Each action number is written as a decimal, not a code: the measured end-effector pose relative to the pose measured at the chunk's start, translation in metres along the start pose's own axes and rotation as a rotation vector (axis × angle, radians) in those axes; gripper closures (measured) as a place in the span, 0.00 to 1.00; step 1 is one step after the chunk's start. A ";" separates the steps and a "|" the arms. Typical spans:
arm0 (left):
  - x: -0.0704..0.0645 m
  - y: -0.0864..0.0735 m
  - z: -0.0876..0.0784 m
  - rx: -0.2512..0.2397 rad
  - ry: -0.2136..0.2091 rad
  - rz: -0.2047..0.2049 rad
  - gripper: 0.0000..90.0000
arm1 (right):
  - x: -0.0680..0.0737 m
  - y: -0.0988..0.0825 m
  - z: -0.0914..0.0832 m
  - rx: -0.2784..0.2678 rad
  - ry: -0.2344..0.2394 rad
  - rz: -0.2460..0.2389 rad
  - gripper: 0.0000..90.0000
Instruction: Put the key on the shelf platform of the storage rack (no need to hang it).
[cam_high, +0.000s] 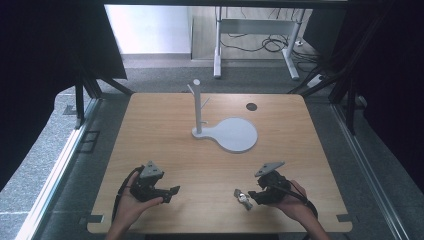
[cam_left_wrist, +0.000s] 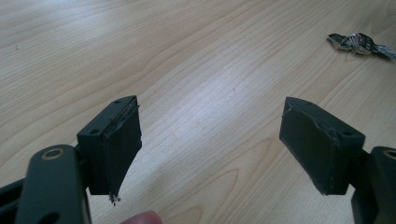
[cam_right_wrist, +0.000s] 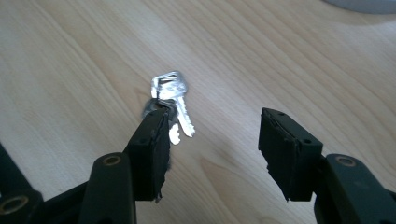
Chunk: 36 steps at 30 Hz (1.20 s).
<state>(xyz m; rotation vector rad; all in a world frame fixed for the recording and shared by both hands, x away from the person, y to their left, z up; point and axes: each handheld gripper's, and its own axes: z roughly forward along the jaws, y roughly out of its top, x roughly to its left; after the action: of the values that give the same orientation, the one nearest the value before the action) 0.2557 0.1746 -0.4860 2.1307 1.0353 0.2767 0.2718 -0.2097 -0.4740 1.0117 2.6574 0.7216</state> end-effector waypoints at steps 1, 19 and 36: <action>0.001 0.000 0.000 -0.001 0.001 -0.001 0.24 | 0.002 0.001 0.001 0.005 0.005 -0.004 0.49; 0.001 0.000 -0.002 -0.016 0.004 -0.005 0.24 | 0.026 0.007 0.017 0.053 0.048 -0.053 0.48; 0.003 -0.001 -0.001 -0.011 0.000 -0.009 0.24 | 0.031 0.009 0.039 0.117 0.056 -0.077 0.46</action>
<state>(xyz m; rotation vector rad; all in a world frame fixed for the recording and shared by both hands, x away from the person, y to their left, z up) 0.2563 0.1778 -0.4864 2.1157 1.0416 0.2775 0.2671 -0.1686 -0.5035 0.9236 2.7984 0.5924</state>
